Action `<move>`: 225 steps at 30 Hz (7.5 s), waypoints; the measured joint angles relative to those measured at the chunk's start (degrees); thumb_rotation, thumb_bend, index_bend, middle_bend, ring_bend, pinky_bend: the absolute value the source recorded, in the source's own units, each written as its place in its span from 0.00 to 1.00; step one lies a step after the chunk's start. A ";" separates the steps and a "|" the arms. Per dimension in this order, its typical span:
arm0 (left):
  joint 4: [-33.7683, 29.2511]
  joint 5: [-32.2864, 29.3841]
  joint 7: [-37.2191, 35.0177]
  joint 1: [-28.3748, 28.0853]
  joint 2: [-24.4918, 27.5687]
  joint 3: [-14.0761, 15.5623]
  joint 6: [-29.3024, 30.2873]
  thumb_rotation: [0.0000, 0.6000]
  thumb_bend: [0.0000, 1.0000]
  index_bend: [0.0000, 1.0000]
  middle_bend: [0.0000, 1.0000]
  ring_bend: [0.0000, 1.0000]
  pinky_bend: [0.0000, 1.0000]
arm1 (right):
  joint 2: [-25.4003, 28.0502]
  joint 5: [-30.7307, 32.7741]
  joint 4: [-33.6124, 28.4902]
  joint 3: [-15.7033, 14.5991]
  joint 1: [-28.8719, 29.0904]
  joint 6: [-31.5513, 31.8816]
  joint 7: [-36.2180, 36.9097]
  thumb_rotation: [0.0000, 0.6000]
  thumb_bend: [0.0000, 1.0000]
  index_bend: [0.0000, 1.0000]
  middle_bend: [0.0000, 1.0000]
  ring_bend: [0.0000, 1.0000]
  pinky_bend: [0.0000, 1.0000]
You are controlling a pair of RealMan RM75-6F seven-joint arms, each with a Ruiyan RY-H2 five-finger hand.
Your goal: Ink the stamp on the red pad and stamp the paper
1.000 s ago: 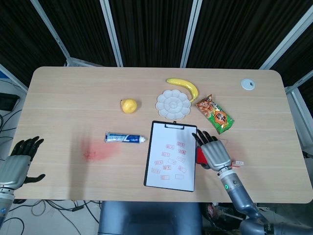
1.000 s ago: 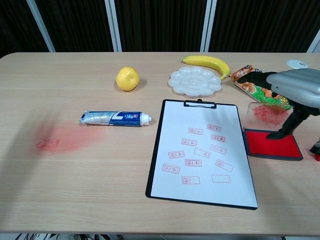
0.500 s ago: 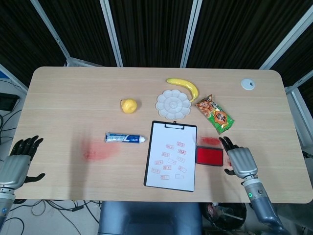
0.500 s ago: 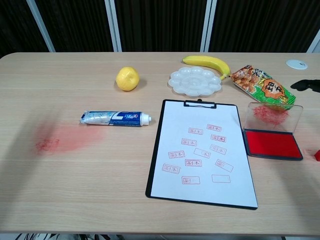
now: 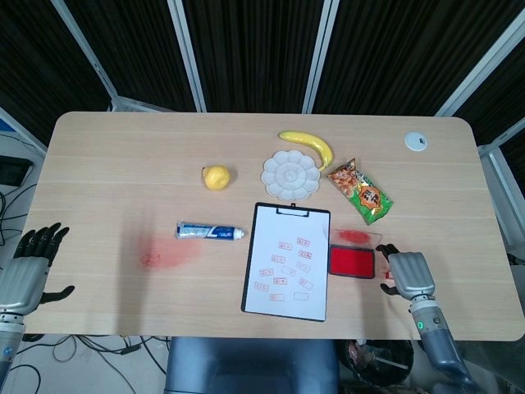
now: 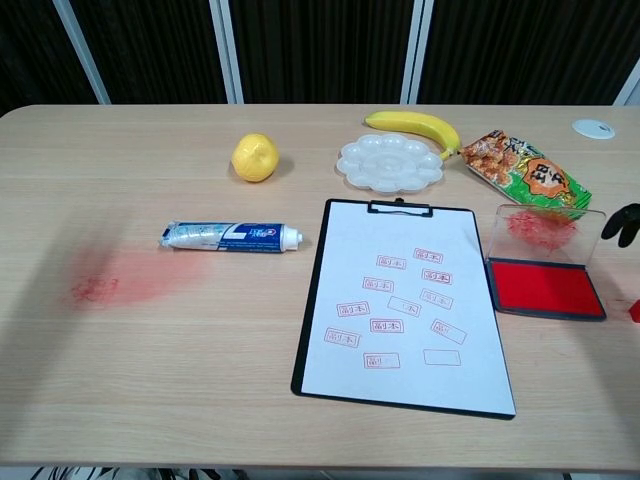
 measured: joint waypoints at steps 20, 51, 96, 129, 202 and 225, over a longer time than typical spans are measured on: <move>-0.19 -0.40 0.05 -0.03 0.19 0.05 -0.47 1.00 0.01 0.00 0.00 0.00 0.00 | -2.65 3.49 5.25 1.22 -0.20 -1.71 -0.84 1.00 0.36 0.45 0.42 0.68 0.79; -0.43 -0.36 -0.01 0.14 0.35 0.15 -0.39 1.00 0.02 0.00 0.00 0.00 0.00 | -2.98 6.14 7.00 1.95 -0.58 -2.82 -2.24 1.00 0.40 0.52 0.48 0.68 0.79; -0.73 -0.91 0.25 0.23 0.48 0.07 -0.57 1.00 0.01 0.00 0.00 0.00 0.00 | -3.13 4.77 6.57 1.77 -0.82 -3.09 -1.09 1.00 0.56 0.71 0.64 0.75 0.79; -1.09 -1.22 -0.71 0.09 0.96 0.13 -1.32 1.00 0.01 0.00 0.00 0.00 0.00 | 0.78 -16.14 4.92 0.00 -0.52 0.08 22.04 1.00 0.89 0.89 0.77 0.86 0.86; -1.93 -2.09 -3.16 -0.43 2.05 0.05 -2.87 1.00 0.01 0.00 0.00 0.00 0.00 | -8.72 0.16 8.64 5.85 10.19 -10.01 2.58 1.00 0.87 0.91 0.81 0.89 0.88; -1.98 -2.08 -3.36 -0.45 2.13 0.12 -2.92 1.00 0.01 0.00 0.00 0.00 0.00 | -9.60 3.30 10.42 4.09 9.57 -10.71 1.57 1.00 0.87 0.91 0.81 0.90 0.88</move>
